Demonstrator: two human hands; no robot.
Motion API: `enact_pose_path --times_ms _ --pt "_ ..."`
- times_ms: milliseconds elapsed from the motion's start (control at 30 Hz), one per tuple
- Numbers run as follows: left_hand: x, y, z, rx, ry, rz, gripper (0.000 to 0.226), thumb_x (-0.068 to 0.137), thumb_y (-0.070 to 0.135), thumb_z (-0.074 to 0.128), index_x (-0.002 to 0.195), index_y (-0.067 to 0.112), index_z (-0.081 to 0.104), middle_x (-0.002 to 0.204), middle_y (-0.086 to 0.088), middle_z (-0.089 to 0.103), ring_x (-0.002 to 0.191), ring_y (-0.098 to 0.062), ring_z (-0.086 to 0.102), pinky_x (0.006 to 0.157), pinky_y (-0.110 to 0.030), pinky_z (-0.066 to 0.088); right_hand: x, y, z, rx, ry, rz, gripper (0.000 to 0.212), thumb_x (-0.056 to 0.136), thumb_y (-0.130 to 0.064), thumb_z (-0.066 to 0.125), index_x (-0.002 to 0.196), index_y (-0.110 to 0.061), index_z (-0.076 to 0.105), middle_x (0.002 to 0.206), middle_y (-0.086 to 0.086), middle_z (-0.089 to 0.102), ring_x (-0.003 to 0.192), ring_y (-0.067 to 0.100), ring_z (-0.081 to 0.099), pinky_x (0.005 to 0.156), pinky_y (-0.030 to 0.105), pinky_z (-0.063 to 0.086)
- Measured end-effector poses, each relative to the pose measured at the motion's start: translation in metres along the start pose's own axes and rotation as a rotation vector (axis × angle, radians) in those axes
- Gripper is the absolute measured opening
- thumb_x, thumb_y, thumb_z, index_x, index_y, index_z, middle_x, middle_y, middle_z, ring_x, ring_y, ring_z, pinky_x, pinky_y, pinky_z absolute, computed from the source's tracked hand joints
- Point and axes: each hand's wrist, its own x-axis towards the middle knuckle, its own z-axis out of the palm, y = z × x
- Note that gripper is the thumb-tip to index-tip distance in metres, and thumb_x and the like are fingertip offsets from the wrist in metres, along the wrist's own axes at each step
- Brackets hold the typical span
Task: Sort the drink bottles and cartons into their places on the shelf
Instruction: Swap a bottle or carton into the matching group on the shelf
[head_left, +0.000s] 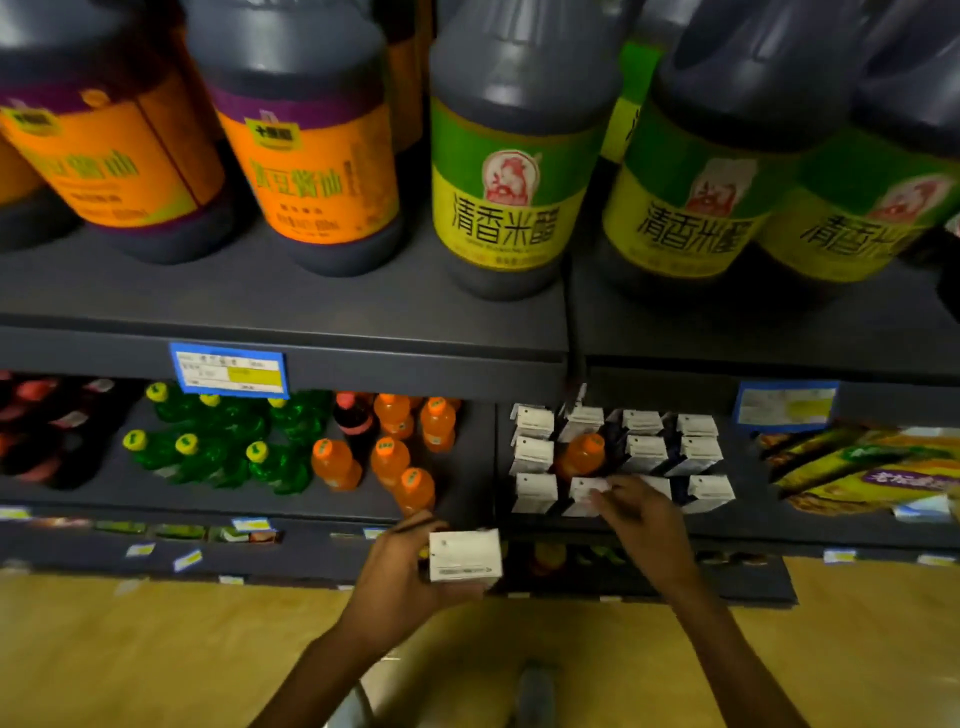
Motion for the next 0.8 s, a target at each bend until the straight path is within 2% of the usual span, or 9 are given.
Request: enact_pose_path --times_ms 67,133,233,333,433,533,633,733,800 --pt "-0.002 0.002 0.009 0.008 0.079 -0.032 0.043 0.059 0.04 0.093 0.095 0.025 0.074 0.096 0.011 0.069 0.087 -0.002 0.069 0.071 -0.025 0.055 0.052 0.029 0.003 -0.135 0.0 0.066 0.046 0.084 -0.032 0.074 0.121 -0.007 0.063 0.099 0.01 0.075 0.099 0.025 0.068 0.084 0.024 0.046" --pt "-0.003 0.006 0.02 0.003 0.146 -0.064 0.043 0.059 0.037 0.093 0.096 0.027 0.073 0.097 0.016 0.068 0.087 0.001 0.068 0.069 -0.016 0.052 0.091 0.045 0.013 -0.179 -0.052 0.114 0.049 0.082 -0.032 0.076 0.123 -0.009 0.061 0.107 0.014 0.072 0.106 0.029 0.065 0.088 0.029 0.046" --pt "-0.002 0.014 0.035 -0.025 0.22 -0.107 0.042 0.058 0.034 0.093 0.095 0.028 0.073 0.096 0.014 0.068 0.086 0.0 0.069 0.07 -0.013 0.052 0.122 0.052 0.031 -0.166 -0.07 0.171 0.056 0.079 -0.036 0.077 0.125 -0.012 0.057 0.12 0.014 0.065 0.116 0.032 0.058 0.099 0.036 0.045" --pt "-0.002 0.018 0.044 -0.026 0.235 -0.138 0.039 0.056 0.028 0.096 0.085 0.036 0.071 0.09 0.018 0.067 0.079 0.003 0.068 0.066 -0.008 0.048 0.136 0.061 0.051 -0.101 -0.052 0.218 0.061 0.078 -0.036 0.077 0.129 -0.011 0.054 0.127 0.015 0.06 0.118 0.033 0.055 0.097 0.035 0.044" --pt "-0.002 0.018 0.049 -0.059 0.232 -0.165 0.043 0.055 0.033 0.094 0.091 0.039 0.071 0.093 0.014 0.068 0.08 -0.001 0.069 0.066 -0.013 0.052 0.143 0.07 0.061 -0.025 -0.039 0.294 0.061 0.08 -0.036 0.076 0.13 -0.008 0.055 0.13 0.018 0.058 0.119 0.035 0.055 0.099 0.039 0.045" --pt "0.003 0.021 0.047 -0.095 0.254 -0.209 0.049 0.056 0.047 0.09 0.1 0.042 0.069 0.099 0.008 0.073 0.088 -0.003 0.071 0.068 -0.018 0.056 0.138 0.059 0.053 -0.103 0.029 0.223 0.055 0.081 -0.037 0.074 0.123 -0.005 0.059 0.122 0.02 0.062 0.114 0.036 0.057 0.091 0.038 0.047" --pt "0.018 0.028 0.043 -0.046 0.224 -0.178 0.047 0.06 0.045 0.087 0.102 0.044 0.065 0.098 0.015 0.074 0.09 0.002 0.07 0.068 -0.017 0.056 0.12 0.034 0.02 -0.069 0.134 0.063 0.038 0.078 -0.039 0.077 0.096 -0.008 0.066 0.088 0.009 0.065 0.089 0.028 0.063 0.071 0.025 0.039" --pt "0.047 0.037 0.046 0.024 0.189 -0.136 0.047 0.062 0.037 0.088 0.101 0.036 0.063 0.093 0.017 0.073 0.086 0.003 0.069 0.064 -0.021 0.056 0.09 0.016 -0.021 0.008 0.191 -0.016 0.031 0.072 -0.043 0.081 0.079 -0.025 0.057 0.071 -0.013 0.054 0.068 0.006 0.053 0.068 0.023 0.038" --pt "0.074 0.043 0.057 0.056 0.166 -0.101 0.046 0.06 0.031 0.089 0.097 0.032 0.062 0.086 0.019 0.072 0.082 0.007 0.067 0.062 -0.016 0.054 0.067 0.011 -0.049 -0.002 0.239 -0.059 0.033 0.07 -0.042 0.083 0.089 -0.03 0.059 0.079 -0.02 0.056 0.074 0.004 0.053 0.074 0.024 0.04"
